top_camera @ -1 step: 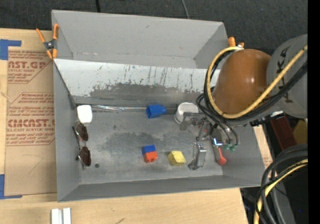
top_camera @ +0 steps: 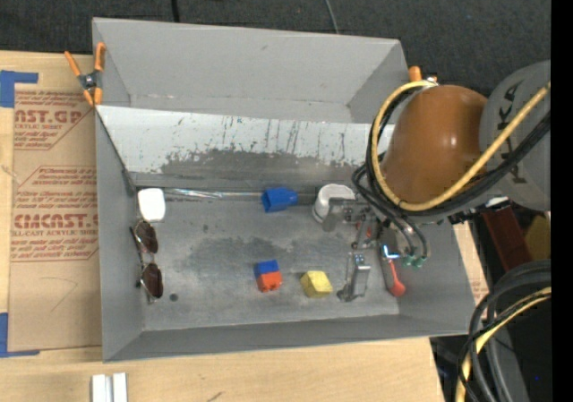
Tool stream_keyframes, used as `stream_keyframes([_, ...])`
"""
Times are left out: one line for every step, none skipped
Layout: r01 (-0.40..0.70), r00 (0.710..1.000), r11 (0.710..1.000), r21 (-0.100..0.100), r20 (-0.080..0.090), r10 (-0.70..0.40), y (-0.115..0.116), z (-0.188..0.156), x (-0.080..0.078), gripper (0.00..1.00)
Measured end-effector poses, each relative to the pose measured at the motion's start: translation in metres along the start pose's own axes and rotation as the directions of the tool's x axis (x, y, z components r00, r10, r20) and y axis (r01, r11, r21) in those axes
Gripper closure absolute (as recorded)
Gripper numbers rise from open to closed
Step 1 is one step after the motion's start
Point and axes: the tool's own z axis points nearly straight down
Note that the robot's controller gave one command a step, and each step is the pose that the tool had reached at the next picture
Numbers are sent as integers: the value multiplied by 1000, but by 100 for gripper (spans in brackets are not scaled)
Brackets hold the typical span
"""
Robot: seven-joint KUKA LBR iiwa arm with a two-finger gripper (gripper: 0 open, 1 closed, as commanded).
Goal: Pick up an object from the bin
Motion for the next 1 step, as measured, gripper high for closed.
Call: stream_keyframes([55,999,999,1,5,-55,-1,36,0,0])
